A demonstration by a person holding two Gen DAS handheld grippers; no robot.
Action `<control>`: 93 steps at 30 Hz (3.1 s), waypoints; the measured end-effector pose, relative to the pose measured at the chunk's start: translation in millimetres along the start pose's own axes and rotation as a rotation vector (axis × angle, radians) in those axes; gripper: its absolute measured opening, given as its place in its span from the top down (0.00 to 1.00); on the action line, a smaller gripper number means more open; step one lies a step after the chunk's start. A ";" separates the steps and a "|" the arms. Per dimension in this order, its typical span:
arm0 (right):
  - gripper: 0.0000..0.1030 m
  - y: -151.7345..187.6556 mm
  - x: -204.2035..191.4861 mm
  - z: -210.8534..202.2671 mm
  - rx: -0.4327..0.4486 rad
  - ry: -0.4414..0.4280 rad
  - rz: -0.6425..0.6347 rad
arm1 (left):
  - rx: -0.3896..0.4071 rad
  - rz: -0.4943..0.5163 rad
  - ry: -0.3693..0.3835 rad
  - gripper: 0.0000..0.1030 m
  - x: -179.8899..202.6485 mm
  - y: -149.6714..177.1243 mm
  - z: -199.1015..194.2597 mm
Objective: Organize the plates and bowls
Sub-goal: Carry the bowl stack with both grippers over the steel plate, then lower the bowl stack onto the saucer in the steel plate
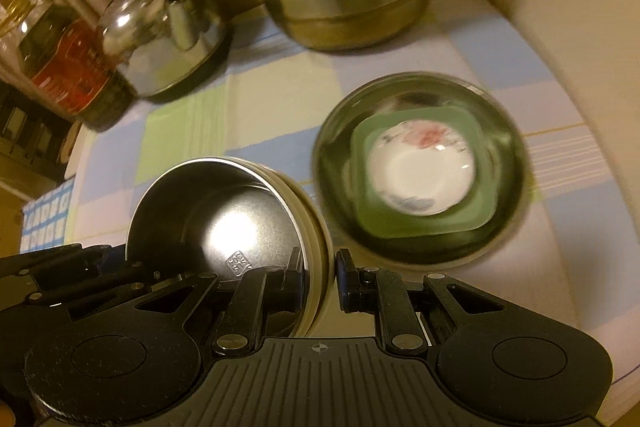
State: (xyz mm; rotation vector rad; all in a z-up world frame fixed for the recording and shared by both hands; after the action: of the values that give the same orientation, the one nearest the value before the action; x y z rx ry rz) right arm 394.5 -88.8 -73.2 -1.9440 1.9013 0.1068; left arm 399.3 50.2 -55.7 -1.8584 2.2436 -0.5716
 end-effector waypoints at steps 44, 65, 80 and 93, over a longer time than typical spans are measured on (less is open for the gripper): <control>0.86 -94.8 125.5 31.8 -0.121 0.070 0.101 | -0.157 0.020 0.047 0.83 71.3 -97.7 110.1; 0.85 -100.4 131.2 54.5 -0.172 0.063 0.105 | -0.198 -0.003 0.055 0.83 65.1 -101.4 127.8; 0.83 -99.6 131.5 50.2 -0.148 0.047 0.106 | -0.173 0.007 0.063 0.80 62.3 -100.1 128.6; 0.77 -97.8 132.5 32.4 -0.072 0.030 0.092 | -0.113 0.024 0.048 0.79 64.5 -103.7 114.5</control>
State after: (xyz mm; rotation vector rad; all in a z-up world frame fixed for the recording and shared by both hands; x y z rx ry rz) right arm 505.3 -204.0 -124.2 -1.9144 2.0331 0.1759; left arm 522.1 -48.6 -112.0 -1.8856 2.3715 -0.5006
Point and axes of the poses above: each gripper's, at about its wrist camera, not at the fingertips, and z roughly the way its jaws point, x to its right, y to its underside, the point moved 4 cm from there along z, roughly the way its jaws point, and after that the axes turned 7 degrees about -x, right-handed, at the moved point
